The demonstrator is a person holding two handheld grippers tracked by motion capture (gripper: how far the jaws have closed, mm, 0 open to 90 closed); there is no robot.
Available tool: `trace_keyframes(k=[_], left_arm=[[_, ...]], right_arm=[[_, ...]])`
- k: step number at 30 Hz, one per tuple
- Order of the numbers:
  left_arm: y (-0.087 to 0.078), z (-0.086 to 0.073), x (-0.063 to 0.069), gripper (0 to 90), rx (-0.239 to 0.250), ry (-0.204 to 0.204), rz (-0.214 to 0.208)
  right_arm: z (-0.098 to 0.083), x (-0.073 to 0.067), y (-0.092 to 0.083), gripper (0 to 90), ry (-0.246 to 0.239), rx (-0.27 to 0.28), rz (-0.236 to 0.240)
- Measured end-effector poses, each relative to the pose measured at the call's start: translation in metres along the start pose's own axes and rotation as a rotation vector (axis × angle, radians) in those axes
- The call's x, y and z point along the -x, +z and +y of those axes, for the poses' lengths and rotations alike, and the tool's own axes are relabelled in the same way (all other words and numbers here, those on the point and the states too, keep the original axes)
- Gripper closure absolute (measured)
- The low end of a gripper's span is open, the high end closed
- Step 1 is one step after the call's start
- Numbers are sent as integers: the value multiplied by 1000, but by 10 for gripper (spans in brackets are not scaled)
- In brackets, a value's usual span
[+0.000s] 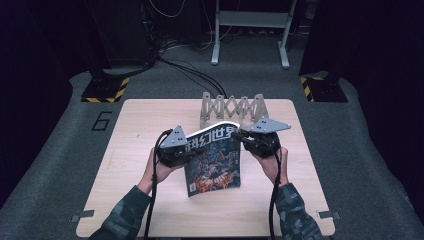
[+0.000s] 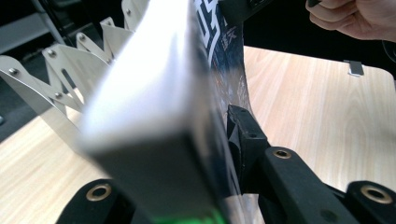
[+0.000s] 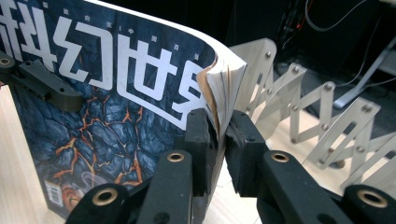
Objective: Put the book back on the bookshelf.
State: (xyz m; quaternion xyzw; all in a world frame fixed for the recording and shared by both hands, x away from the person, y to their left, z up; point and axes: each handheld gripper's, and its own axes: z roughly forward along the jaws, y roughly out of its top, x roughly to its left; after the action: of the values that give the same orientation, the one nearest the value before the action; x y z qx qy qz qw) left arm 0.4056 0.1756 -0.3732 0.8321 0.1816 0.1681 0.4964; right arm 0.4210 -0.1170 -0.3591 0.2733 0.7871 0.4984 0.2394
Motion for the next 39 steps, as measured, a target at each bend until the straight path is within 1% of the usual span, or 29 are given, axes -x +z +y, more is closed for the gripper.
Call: trace_keyframes(k=[3,4,6,8,9,10,11,14,15,16,17,20,21,23,24,25,26,27,28,29,30,31,32,33,34,35,36,37,39], left_arm=[[-2,2,0,795,3,13,6],[-2,2,0,795,11,6,10],[-3,2,0,811,10,10,21],[-3,1,0,815,15,6,21],[-4,0,-2,813,16,-6,6],[-4,0,-3,808,17,-5,-4],[-4,1,-2,801,25,-6,-2],[-8,4,-4,767,64,-24,-32],[-10,6,-5,761,77,-22,-37],[-10,6,-5,760,77,-22,-37],[-12,9,-7,748,87,-27,-43],[-13,14,-8,722,86,-20,-42],[-14,18,-8,717,72,-16,-35],[-13,21,-8,700,71,-15,-30],[-12,24,-9,696,59,-20,-28],[-12,26,-10,694,47,-16,-37],[-12,26,-10,687,47,-16,-37],[-11,30,-11,683,39,-8,-36],[-10,32,-10,682,33,-10,-45],[-10,32,-10,682,33,-10,-45],[-10,33,-10,682,26,-11,-31],[-7,37,-11,682,10,-5,-34],[-7,37,-11,682,10,-5,-34],[-6,42,-12,682,-19,21,-23],[-4,43,-12,682,-30,16,-29],[-3,45,-12,682,-43,18,-22],[-3,45,-12,683,-43,18,-22],[-2,47,-13,683,-70,21,-21],[-2,49,-14,689,-83,20,-24]], right_arm=[[3,-2,-3,794,-7,13,-8],[3,-2,-3,794,-7,13,-8],[5,-4,-5,792,-13,21,-10],[5,-3,-5,784,-14,31,1],[4,-1,-5,778,-15,40,7],[4,-1,-5,770,-7,41,11],[3,1,-5,758,-1,42,17],[1,5,-6,721,18,49,35],[1,5,-6,709,30,51,40],[1,5,-6,709,30,51,40],[-1,5,-7,693,49,45,42],[-1,7,-6,683,41,51,46],[-1,6,-6,678,44,50,46],[-2,6,-5,669,59,47,49],[-2,6,-5,663,55,47,47],[-2,6,-5,660,60,41,46],[-2,7,-4,655,51,44,50],[-2,6,-3,650,63,41,49],[-3,6,-3,646,64,33,49],[-3,6,-2,642,70,33,50],[-4,6,-2,635,74,28,53],[-5,6,0,628,83,27,54],[-5,6,0,628,83,27,54],[-6,6,1,605,91,17,58],[-7,7,3,590,93,13,65],[-7,7,3,576,106,3,71],[-8,7,4,553,109,-5,76],[-9,8,4,521,112,-15,78],[-14,12,2,487,133,-11,94]])
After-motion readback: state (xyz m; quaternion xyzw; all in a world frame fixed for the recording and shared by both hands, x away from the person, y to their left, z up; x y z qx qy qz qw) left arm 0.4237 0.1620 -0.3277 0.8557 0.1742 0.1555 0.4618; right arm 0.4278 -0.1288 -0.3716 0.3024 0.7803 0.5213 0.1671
